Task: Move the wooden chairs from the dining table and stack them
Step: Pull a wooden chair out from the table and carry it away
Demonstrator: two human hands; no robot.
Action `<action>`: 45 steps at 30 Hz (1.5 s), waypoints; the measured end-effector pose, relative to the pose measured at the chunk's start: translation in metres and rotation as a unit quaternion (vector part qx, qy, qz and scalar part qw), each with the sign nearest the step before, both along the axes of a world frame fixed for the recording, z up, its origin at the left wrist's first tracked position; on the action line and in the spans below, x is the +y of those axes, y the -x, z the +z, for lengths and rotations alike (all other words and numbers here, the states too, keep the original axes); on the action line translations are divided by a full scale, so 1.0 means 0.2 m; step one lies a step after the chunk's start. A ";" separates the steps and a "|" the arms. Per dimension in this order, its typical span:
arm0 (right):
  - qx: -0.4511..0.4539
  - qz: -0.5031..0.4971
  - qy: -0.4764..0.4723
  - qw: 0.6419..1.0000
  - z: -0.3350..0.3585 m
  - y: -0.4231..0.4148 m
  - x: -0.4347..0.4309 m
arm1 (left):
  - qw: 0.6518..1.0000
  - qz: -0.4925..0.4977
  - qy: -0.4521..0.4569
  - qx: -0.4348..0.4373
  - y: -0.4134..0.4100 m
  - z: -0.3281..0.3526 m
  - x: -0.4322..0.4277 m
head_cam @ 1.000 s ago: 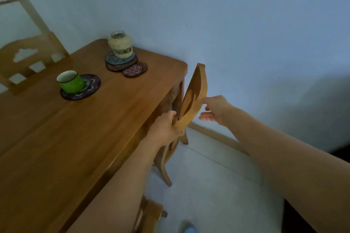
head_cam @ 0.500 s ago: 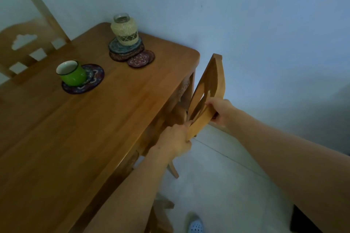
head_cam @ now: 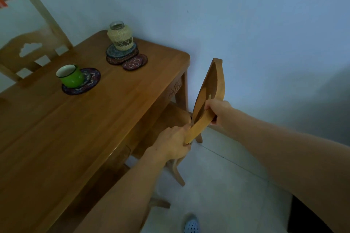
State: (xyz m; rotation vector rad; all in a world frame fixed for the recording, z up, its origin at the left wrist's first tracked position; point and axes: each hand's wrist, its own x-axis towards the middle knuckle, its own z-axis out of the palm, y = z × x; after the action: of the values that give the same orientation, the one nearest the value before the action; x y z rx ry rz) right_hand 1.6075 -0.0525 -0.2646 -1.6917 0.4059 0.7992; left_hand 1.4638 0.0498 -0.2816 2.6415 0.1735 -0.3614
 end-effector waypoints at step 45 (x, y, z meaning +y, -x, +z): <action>-0.024 -0.044 0.083 0.995 -0.03 0.39 -2.11 | 0.992 -0.125 -0.026 -0.007 0.28 -0.09 -1.98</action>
State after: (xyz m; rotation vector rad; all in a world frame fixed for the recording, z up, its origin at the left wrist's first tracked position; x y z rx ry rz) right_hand 1.5302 -0.4741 -0.2714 -1.8309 0.5218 0.6749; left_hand 1.4075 -0.3463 -0.2986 2.7229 -0.1556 -0.4260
